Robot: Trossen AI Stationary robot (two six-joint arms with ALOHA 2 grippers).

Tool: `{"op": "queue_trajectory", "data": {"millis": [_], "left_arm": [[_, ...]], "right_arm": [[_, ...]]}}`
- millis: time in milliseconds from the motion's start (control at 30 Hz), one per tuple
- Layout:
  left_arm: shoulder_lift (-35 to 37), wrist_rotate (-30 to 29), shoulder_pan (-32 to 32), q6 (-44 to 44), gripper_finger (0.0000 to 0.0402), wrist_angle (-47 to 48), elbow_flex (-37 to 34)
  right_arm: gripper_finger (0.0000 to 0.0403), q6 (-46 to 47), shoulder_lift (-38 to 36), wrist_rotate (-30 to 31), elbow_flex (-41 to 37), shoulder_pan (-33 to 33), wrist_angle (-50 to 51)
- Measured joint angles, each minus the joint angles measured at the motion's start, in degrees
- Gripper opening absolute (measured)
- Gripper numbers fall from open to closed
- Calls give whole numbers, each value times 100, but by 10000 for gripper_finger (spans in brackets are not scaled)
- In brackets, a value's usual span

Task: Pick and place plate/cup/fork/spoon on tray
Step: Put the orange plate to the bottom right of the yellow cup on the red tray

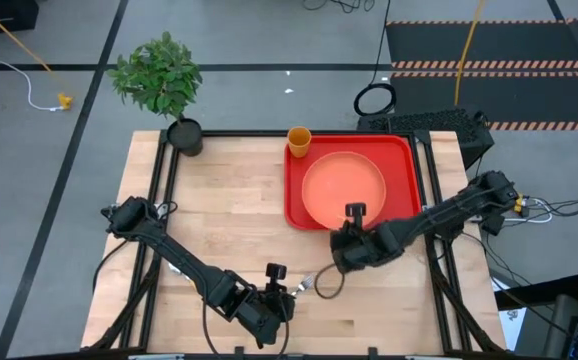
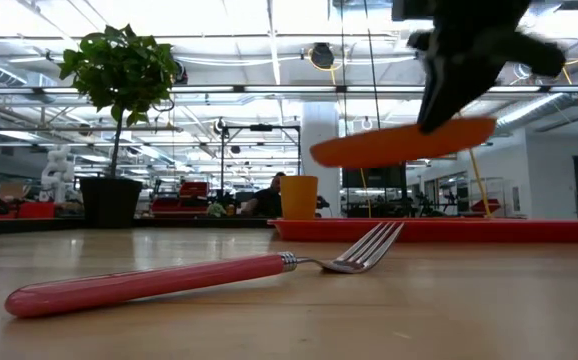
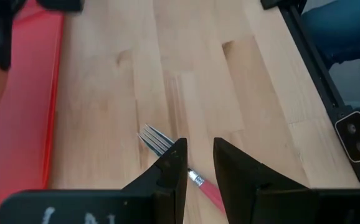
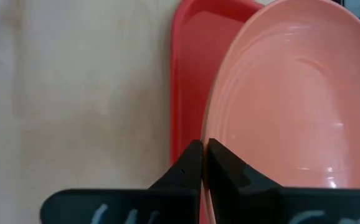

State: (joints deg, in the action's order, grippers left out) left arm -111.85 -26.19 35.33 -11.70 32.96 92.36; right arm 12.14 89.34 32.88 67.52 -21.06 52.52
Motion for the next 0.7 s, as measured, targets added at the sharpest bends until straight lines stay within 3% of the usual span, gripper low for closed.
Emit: {"op": "queue_trajectory", "data": {"millis": [200,700], "left_arm": [[0,1,0,-83,81,-2,0],[0,3,0,-109,81,-10,0]], "right_arm": [[0,-651,0,-18,-739,659,-1039],[0,-1494,0,-924,-1875,1835,-2794]]}}
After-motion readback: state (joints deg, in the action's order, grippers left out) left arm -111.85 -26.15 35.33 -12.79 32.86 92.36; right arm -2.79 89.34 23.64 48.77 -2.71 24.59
